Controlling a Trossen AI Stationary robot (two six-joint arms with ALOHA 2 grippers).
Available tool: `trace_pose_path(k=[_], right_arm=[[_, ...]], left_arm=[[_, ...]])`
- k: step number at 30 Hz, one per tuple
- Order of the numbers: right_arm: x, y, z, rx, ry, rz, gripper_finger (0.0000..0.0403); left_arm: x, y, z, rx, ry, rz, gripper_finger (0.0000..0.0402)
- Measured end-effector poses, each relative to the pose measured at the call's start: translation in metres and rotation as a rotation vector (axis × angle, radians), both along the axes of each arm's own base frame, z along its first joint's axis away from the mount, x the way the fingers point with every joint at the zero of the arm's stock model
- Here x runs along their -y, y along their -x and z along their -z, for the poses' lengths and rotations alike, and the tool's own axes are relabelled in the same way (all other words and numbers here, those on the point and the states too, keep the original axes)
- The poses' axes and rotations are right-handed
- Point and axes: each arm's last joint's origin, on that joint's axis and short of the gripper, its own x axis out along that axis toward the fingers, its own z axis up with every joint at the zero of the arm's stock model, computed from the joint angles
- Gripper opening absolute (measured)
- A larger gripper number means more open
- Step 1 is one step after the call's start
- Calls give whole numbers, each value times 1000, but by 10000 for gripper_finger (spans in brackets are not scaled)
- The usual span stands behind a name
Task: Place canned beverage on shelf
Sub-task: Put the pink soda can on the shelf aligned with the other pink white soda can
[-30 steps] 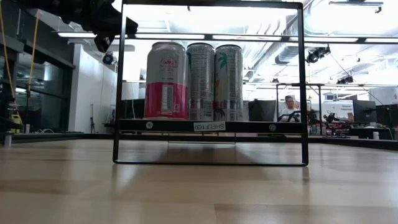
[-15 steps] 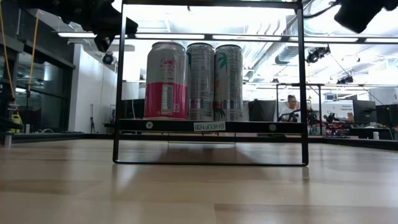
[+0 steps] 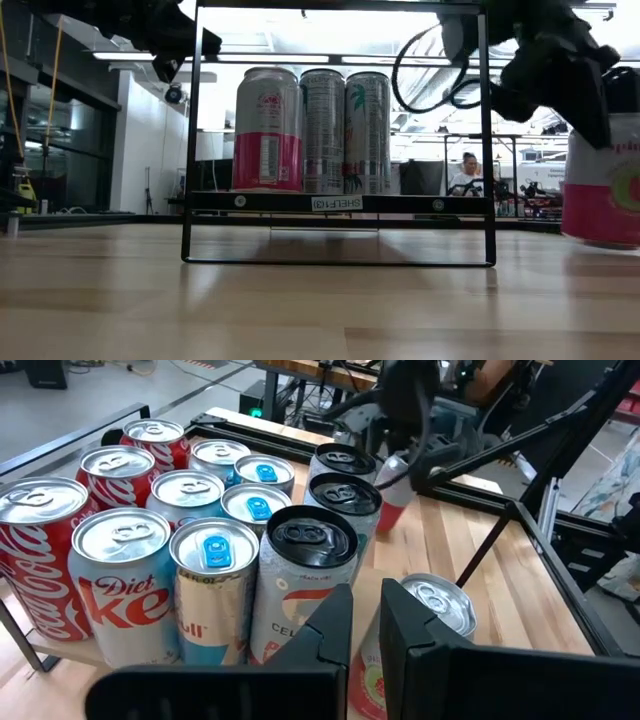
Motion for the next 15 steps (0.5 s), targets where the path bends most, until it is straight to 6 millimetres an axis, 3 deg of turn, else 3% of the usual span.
trace_pose_path(k=[7, 15], right_arm=[[9, 3, 10, 10, -69, 3, 281], [14, 0, 13, 55, -31, -29, 371]], left_arm=[[0, 0, 0, 0, 0, 0, 0], [0, 0, 0, 2, 15, -4, 0]])
